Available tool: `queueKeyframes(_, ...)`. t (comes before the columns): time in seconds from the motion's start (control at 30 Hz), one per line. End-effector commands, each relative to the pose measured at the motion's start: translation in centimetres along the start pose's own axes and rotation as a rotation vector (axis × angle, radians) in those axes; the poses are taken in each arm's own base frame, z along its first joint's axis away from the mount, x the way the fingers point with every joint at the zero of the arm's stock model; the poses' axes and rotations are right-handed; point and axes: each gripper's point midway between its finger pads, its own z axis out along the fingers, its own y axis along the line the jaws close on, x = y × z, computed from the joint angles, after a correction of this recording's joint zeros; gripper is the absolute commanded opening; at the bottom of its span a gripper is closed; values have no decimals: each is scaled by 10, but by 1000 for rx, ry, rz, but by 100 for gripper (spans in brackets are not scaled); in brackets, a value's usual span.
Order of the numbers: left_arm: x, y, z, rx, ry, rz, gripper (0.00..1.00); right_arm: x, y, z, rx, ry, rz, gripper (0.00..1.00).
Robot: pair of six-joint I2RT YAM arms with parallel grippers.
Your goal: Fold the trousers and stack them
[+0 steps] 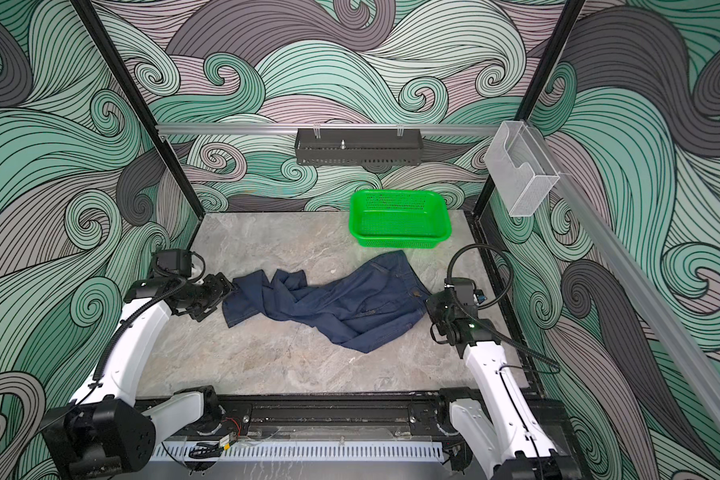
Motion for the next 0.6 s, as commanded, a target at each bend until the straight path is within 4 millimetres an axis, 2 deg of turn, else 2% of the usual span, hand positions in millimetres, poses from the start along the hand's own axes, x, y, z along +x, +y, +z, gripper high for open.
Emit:
queueKeyframes(0.0,-18,-29,8,129,-14,-16,80,1,-12,1,41,9,-18,0)
queueKeyframes(0.17,-25,-41,32,82,90,34,79,1,-18,3,53,13,-19,0)
queueKeyframes(0.27,-26,-47,56,41,131,70,73,0,-16,3,49,12,-27,0)
queueKeyframes(0.4,-32,-49,77,-46,167,119,65,-1,-11,4,29,21,-33,0)
queueKeyframes(0.47,-36,-49,83,-113,198,146,60,0,-9,4,24,30,-38,0)
queueKeyframes(0.57,-47,-48,86,-248,205,223,59,-1,-6,3,11,31,-41,0)
